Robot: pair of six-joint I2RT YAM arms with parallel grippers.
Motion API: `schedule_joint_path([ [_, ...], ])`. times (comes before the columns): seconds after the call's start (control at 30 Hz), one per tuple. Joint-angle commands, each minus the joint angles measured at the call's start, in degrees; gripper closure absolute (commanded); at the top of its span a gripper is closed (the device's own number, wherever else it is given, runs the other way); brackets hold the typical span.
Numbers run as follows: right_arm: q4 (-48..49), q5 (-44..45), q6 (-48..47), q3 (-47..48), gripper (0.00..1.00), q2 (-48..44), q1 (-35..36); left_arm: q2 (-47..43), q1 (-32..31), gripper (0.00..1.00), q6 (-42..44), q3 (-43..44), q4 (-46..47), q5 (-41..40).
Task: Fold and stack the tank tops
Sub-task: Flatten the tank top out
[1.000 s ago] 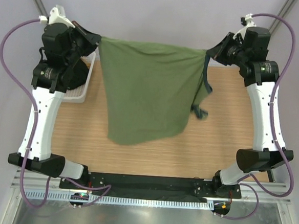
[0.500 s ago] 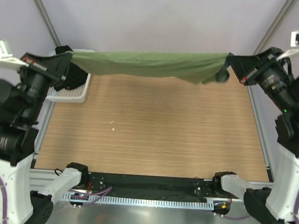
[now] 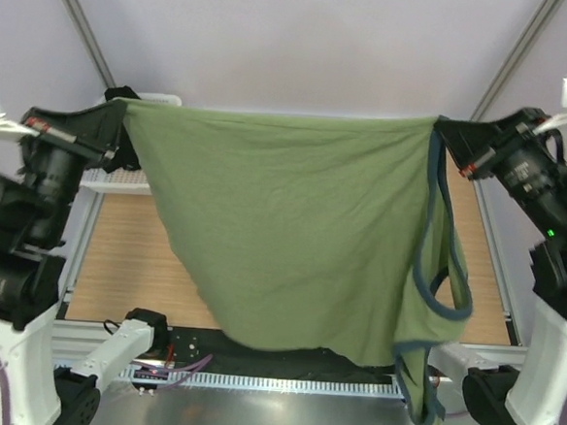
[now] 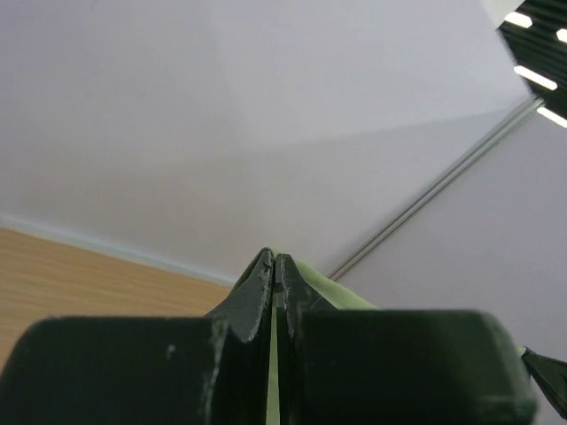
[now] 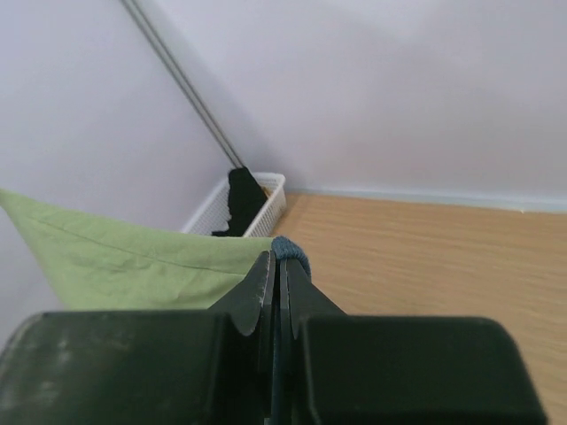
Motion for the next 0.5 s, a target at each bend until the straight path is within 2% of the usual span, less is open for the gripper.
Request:
schedule_joint_path([
  [0.0,-0.3,4.8,-1.0,-3.7,0.99,7.1,-0.2,5.9,0.2,1.0,0.3,-6.5,4.3,-0.3],
  [0.13,3.2,6.4,-0.1,-6.8,0.99,15.4,-0.2,13.0,0.2,1.0,-0.9,-9.9,8.6,-1.4],
  [0.2,5.1,5.8,0.6,-4.5,0.99,19.1,-0.3,19.3,0.5,1.0,-1.2,-8.4,9.8,-2.0],
  [0.23,5.2,5.5,1.3,-2.7,0.99,24.1,-0.7,21.7,1.2,1.0,-1.4,-6.8,9.8,-2.0],
  [0.37,3.5,2.1,3.0,12.6,0.99,37.3,-2.0,34.4,4.5,1.0,-3.2,6.2,6.8,4.3],
  [0.4,2.3,1.0,3.3,20.0,0.99,39.4,-2.4,37.5,5.2,1.0,-3.2,12.1,5.5,4.7],
  [0.47,2.0,-0.4,5.7,26.2,0.99,44.1,-4.4,39.2,5.6,1.0,-2.7,17.1,4.8,4.4],
])
